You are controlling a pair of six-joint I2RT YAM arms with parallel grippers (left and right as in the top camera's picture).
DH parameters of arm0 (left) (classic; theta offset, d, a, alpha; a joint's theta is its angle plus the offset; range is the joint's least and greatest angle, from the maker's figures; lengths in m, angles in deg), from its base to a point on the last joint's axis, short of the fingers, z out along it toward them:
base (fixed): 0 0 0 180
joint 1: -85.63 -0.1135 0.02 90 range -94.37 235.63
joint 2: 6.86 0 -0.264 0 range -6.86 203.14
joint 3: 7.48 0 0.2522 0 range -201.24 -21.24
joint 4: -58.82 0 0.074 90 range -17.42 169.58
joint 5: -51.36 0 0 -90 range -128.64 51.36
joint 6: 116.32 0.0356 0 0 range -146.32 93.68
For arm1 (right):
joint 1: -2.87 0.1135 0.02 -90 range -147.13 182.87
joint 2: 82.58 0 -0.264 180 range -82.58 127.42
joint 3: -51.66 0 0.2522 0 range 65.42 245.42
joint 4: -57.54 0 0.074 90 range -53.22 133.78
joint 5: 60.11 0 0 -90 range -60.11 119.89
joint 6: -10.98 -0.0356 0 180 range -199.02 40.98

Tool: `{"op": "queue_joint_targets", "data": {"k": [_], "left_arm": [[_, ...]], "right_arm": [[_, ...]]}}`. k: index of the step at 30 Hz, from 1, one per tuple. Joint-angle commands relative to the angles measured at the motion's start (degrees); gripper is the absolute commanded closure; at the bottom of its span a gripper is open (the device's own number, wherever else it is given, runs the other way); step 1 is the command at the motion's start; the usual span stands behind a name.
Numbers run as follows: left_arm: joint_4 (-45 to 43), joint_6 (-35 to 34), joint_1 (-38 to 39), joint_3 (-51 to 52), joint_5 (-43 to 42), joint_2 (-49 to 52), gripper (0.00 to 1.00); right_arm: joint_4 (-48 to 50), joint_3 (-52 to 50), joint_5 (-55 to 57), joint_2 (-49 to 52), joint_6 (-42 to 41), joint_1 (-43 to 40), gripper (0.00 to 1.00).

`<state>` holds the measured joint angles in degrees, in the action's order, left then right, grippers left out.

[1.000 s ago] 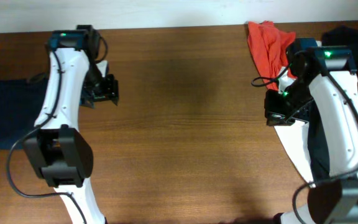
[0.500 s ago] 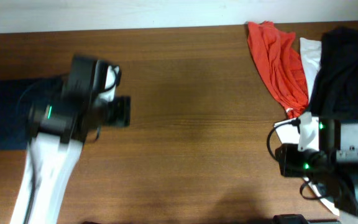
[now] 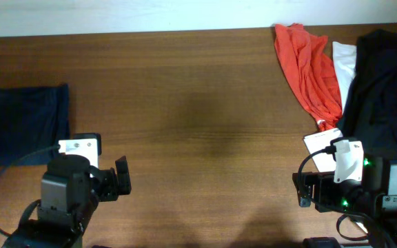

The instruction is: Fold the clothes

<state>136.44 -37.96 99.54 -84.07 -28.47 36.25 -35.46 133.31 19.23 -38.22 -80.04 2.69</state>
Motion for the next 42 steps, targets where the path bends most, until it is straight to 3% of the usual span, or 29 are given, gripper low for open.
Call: {"op": "queue_joint_targets", "data": {"k": [1, 5, 9, 15, 19, 22, 27, 32, 35, 38, 42], "left_arm": [[0.1, -0.5, -0.1, 0.4, 1.0, -0.3, 0.01], [0.1, -0.5, -0.1, 0.4, 1.0, -0.3, 0.01], [0.1, -0.5, -0.1, 0.4, 1.0, -0.3, 0.01], [0.1, -0.5, -0.1, 0.4, 1.0, -0.3, 0.01], [0.1, -0.5, -0.1, 0.4, 1.1, -0.3, 0.01], [0.1, -0.5, -0.1, 0.4, 1.0, -0.3, 0.01], [0.1, -0.5, -0.1, 0.4, 1.0, -0.3, 0.01], [0.1, -0.5, -0.1, 0.4, 1.0, -0.3, 0.01], [0.1, -0.5, -0.1, 0.4, 1.0, -0.3, 0.01], [0.1, -0.5, -0.1, 0.4, 1.0, -0.3, 0.01], [0.1, -0.5, -0.1, 0.4, 1.0, -0.3, 0.01]], "right_arm": [[0.0, -0.1, -0.7, 0.0, 0.6, -0.2, 0.01], [1.8, -0.1, 1.4, -1.3, 0.6, -0.2, 0.01], [16.0, -5.6, 1.2, -8.2, 2.3, -0.2, 0.01], [48.7, -35.5, 0.9, -26.7, 2.7, 0.3, 0.01], [61.7, -48.4, 0.8, -34.6, 2.8, 2.1, 0.01], [68.3, -55.7, 1.0, -41.4, 8.1, 2.1, 0.01], [70.8, -59.0, 2.4, -44.2, 14.7, 1.9, 0.01], [84.1, -67.6, 2.8, -44.2, 14.1, 1.9, 0.01], [83.4, -67.6, 2.9, -44.2, 14.1, 0.4, 0.01], [75.1, -67.6, 2.3, -44.2, 14.0, 0.1, 0.01], [75.4, -67.6, 2.3, -44.2, 13.0, 0.1, 0.01]]}}
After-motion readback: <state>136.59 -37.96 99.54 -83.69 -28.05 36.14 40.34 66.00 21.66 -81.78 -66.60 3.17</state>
